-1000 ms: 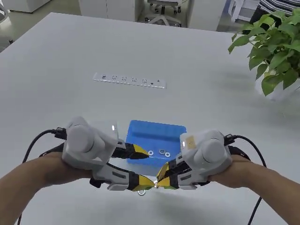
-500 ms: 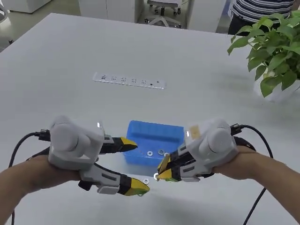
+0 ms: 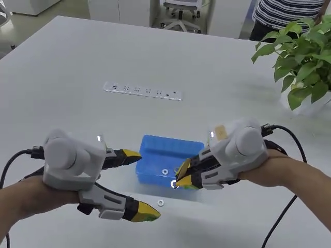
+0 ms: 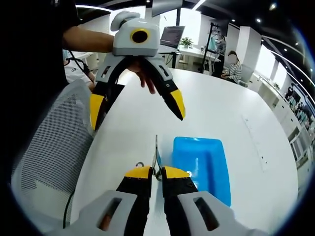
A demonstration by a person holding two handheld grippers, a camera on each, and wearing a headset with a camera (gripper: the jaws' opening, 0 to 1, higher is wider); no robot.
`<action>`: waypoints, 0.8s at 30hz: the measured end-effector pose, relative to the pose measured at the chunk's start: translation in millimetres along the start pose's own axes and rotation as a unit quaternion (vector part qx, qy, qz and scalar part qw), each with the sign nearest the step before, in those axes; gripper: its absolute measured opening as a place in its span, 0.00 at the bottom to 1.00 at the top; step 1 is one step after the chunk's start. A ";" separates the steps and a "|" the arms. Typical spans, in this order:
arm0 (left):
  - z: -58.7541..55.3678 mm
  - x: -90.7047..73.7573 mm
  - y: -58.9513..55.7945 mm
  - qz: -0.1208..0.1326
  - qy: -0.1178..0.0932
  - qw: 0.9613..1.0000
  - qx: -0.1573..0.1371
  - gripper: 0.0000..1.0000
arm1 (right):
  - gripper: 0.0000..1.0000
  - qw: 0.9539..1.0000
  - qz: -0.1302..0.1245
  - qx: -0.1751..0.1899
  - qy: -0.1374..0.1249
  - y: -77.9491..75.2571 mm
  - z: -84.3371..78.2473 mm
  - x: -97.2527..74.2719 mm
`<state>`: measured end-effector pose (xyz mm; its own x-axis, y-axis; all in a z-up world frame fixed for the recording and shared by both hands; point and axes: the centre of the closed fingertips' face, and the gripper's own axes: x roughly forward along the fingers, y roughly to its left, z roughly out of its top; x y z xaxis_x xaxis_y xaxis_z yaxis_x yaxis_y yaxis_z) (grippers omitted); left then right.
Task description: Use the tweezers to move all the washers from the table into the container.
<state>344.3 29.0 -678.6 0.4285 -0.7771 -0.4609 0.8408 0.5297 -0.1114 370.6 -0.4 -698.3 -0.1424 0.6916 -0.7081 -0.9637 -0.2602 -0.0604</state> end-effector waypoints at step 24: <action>2.7 -8.0 11.7 0.022 -0.012 1.000 -0.018 0.99 | 0.09 0.999 -0.031 -0.007 -0.001 -45.4 -12.7 3.8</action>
<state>351.6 40.5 -673.9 0.4734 -0.7603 -0.4448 0.8088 0.5752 -0.1224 416.6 5.5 -707.2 -0.0826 0.7077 -0.7017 -0.9673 -0.2264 -0.1145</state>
